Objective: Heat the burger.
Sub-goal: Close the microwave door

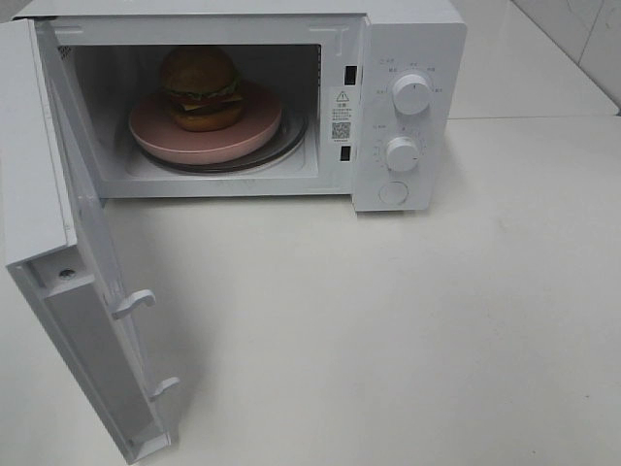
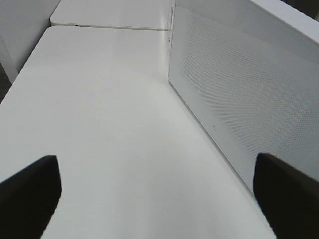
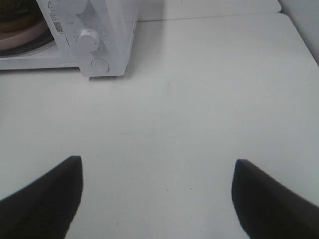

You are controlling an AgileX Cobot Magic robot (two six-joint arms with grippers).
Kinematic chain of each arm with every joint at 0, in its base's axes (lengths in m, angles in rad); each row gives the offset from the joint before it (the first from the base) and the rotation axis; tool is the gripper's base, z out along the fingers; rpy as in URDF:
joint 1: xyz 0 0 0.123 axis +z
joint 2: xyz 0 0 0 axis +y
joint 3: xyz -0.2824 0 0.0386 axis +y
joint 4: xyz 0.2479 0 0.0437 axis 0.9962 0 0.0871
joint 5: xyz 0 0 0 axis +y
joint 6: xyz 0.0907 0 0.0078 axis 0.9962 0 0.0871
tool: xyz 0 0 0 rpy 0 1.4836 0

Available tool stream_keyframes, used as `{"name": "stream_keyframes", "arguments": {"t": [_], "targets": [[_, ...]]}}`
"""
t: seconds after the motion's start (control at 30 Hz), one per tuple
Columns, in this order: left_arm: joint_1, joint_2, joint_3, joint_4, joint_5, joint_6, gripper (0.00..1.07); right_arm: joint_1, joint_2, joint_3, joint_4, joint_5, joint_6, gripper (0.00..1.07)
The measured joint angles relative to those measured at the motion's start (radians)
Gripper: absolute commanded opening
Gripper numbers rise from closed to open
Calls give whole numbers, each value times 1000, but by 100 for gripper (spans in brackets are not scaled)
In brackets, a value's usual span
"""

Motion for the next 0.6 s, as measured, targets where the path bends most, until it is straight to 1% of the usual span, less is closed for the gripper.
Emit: {"name": "stream_keyframes", "arguments": {"t": [0.13, 0.6], "targets": [[0, 0, 0, 0, 0, 0, 100, -20, -6, 0, 0, 0, 0, 76], [0, 0, 0, 0, 0, 0, 100, -22, -6, 0, 0, 0, 0, 76]]}}
